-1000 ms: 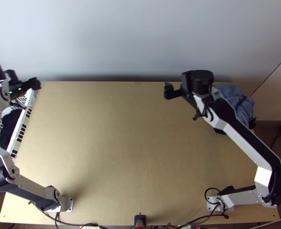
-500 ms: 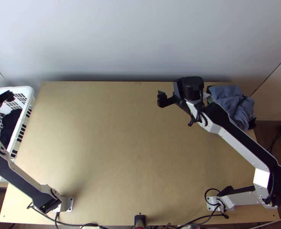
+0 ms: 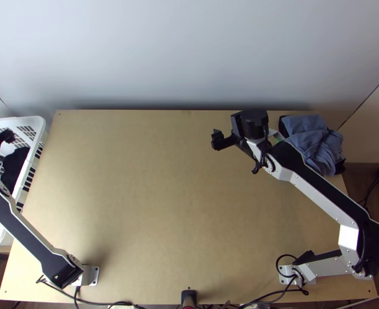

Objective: Fold the t-shirt

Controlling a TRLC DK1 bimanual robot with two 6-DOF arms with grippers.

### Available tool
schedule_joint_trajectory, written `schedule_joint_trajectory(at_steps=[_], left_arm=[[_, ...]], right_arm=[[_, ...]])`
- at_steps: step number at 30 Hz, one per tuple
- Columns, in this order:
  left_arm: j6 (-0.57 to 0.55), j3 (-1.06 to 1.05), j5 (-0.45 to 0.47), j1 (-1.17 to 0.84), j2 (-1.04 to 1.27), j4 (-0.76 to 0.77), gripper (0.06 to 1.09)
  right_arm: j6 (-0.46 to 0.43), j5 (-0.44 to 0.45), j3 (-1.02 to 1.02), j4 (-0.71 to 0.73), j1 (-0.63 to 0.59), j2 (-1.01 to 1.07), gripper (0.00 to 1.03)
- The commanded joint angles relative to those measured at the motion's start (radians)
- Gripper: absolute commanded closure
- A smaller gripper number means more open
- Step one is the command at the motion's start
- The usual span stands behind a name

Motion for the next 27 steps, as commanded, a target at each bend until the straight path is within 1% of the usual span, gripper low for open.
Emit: schedule_joint_trajectory(at_steps=[1, 4, 9, 15, 24, 27], left_arm=[[0.0, 0.074, -0.027, 0.005, 0.129, 0.05, 0.11], [0.008, 0.077, -0.033, 0.007, 0.175, 0.084, 0.11], [0.043, 0.098, -0.102, 0.019, 0.256, 0.13, 0.11], [0.054, 0.101, -0.115, 0.04, 0.305, 0.201, 0.11], [0.086, 0.126, -0.118, 0.034, 0.383, 0.262, 0.11], [0.115, 0.126, -0.13, 0.027, 0.422, 0.303, 0.11]], right_arm=[[-0.005, 0.019, -0.008, -0.001, 0.001, 0.005, 0.04], [-0.01, 0.021, -0.017, -0.001, -0.001, 0.006, 0.04], [-0.016, 0.024, -0.029, -0.001, -0.002, 0.01, 0.04], [-0.018, 0.031, -0.034, -0.006, -0.002, 0.01, 0.04], [-0.018, 0.048, -0.036, -0.026, 0.001, 0.014, 0.04], [-0.018, 0.056, -0.037, -0.032, -0.001, 0.014, 0.04]])
